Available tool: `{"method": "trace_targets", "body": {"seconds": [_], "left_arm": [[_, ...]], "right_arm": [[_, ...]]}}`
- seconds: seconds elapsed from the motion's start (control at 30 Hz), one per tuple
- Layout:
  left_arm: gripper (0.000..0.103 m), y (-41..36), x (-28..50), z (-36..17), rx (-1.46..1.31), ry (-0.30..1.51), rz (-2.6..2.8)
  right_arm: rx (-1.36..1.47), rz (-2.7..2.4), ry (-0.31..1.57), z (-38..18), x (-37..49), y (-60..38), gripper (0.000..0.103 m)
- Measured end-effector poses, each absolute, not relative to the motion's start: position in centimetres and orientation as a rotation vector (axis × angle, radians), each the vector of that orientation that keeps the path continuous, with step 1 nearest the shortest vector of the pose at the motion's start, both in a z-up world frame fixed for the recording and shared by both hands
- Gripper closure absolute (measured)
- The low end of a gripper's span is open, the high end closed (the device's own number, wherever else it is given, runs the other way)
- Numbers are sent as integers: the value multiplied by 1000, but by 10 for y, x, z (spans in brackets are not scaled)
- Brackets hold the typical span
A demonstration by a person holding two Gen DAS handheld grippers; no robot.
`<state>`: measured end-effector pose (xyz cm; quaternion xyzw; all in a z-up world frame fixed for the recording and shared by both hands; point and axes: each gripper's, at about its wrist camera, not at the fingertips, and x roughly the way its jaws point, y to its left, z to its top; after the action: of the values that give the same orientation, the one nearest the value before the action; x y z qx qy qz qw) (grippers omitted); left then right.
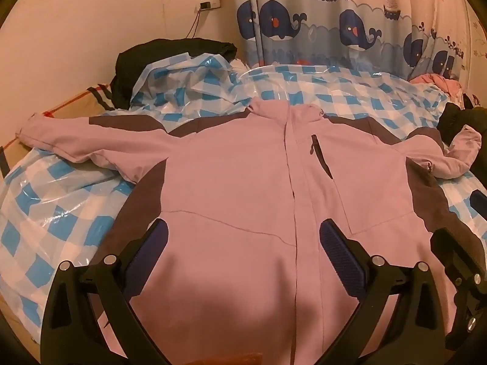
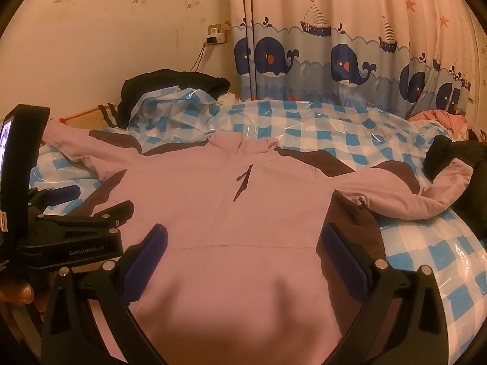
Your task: Fold large clothes
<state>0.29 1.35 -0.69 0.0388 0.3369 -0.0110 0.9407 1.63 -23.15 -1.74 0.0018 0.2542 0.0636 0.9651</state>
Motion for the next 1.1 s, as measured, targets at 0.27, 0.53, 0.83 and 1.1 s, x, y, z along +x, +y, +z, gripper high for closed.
{"method": "trace_targets", "body": {"seconds": [0.27,0.53,0.83,1.1], "left_arm": [[7,13,4,-9,71,696,-16],[7,10,5,-14,70,736,-49],[22,6,4,-16,23,783,-100],[22,10,4,-7,21,706,-66]], "right_arm": [[-5,112,525,-24,20,-233,6],[-3,102,543,-31,25,-240,6],[1,101,545,-28,25,-239,6],[3,103,547,-28,26,-238,6]]}}
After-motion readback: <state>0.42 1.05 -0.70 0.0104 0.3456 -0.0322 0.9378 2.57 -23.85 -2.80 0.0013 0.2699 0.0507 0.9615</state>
